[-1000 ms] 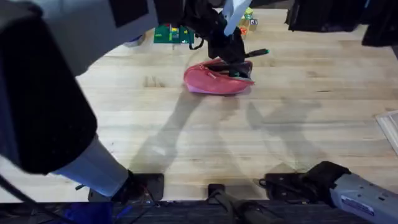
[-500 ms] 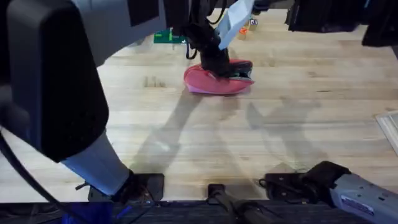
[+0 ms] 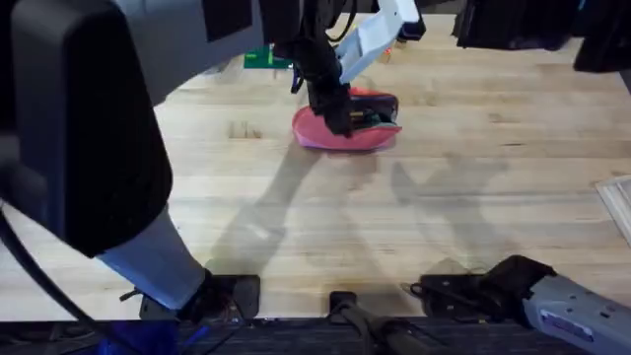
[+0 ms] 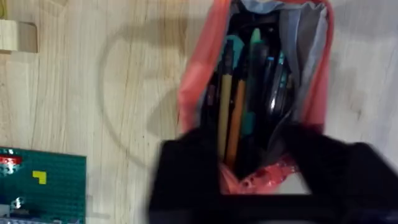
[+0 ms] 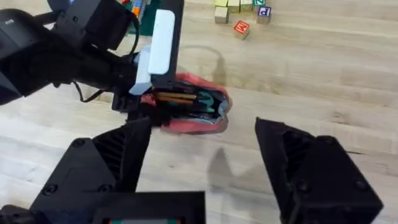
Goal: Unzip the bag, pick up the pens from the table one at a time and place them inside, then zip the bag closed.
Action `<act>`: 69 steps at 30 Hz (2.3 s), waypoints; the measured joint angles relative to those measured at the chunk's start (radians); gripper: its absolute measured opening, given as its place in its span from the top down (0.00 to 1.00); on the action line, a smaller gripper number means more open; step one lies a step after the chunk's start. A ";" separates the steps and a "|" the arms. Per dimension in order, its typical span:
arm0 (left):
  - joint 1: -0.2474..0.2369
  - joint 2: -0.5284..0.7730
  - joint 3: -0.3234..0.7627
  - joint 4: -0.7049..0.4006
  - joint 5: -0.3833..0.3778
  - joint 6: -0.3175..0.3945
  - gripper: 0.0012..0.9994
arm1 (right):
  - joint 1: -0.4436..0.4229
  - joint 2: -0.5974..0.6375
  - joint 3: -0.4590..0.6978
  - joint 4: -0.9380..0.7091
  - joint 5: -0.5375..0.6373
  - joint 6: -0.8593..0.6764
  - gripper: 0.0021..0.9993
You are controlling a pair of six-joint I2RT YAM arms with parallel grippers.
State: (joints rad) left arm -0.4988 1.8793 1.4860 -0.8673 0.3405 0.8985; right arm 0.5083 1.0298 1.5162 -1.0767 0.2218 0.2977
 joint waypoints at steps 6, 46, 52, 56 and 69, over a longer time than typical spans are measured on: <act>0.000 0.000 0.000 0.000 -0.009 0.011 0.01 | 0.000 0.000 0.000 -0.001 0.000 0.000 0.00; 0.369 -0.291 0.054 -0.360 0.177 0.188 0.00 | 0.000 0.000 0.000 -0.002 0.002 -0.007 0.00; 0.461 -0.291 0.053 -0.428 0.204 0.333 0.00 | 0.000 0.000 0.000 -0.001 0.002 -0.007 0.00; 0.547 -0.291 0.031 -0.426 0.257 0.430 0.00 | 0.000 0.000 0.000 -0.002 0.002 -0.007 0.00; 0.739 -0.291 -0.218 -0.442 0.487 0.775 0.00 | 0.000 0.000 0.000 -0.002 0.002 -0.008 0.00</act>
State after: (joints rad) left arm 0.2401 1.5885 1.2684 -1.3089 0.8279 1.6735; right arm 0.5083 1.0296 1.5162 -1.0782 0.2241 0.2901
